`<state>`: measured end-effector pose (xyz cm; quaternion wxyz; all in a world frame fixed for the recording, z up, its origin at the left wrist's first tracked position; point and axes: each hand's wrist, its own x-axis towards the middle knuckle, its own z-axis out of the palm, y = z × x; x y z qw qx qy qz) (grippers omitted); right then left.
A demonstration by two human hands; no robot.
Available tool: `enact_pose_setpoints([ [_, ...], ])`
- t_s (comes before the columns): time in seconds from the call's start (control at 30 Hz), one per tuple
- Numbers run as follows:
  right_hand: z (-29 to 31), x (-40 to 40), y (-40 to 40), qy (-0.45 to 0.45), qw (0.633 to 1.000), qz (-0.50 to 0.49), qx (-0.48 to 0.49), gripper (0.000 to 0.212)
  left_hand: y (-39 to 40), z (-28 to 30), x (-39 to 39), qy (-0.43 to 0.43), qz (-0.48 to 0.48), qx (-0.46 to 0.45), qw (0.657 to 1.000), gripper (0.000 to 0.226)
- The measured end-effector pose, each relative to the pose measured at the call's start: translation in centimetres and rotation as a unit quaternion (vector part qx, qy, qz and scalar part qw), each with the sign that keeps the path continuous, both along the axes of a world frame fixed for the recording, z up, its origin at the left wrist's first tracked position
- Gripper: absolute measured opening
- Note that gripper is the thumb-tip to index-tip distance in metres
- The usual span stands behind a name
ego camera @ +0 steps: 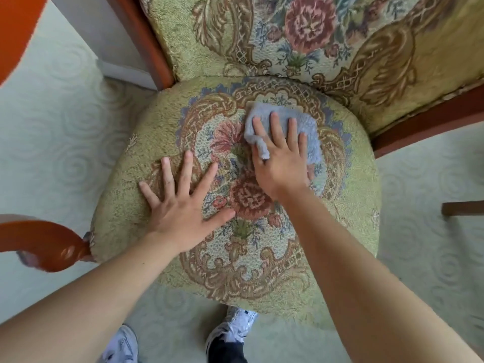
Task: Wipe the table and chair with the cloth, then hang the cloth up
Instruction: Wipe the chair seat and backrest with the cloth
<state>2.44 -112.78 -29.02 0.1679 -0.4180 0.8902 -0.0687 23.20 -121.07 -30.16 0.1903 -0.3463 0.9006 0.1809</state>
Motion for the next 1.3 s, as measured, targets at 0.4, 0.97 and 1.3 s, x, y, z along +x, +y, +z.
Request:
enact_pose_setpoints([
  [0.4,0.5,1.2,0.9,-0.021,0.995,0.082,-0.060,0.059,-0.2,0.0,-0.3,0.007,0.004,0.007,1.000,0.093],
  [0.97,0.1,2.3,1.3,0.026,0.999,-0.031,-0.018,0.056,-0.3,0.2,0.0,0.011,-0.006,0.032,0.999,0.092],
  [1.3,0.5,3.8,4.0,0.011,0.998,0.014,-0.054,0.056,-0.2,0.2,0.2,0.035,0.004,0.033,0.999,0.093],
])
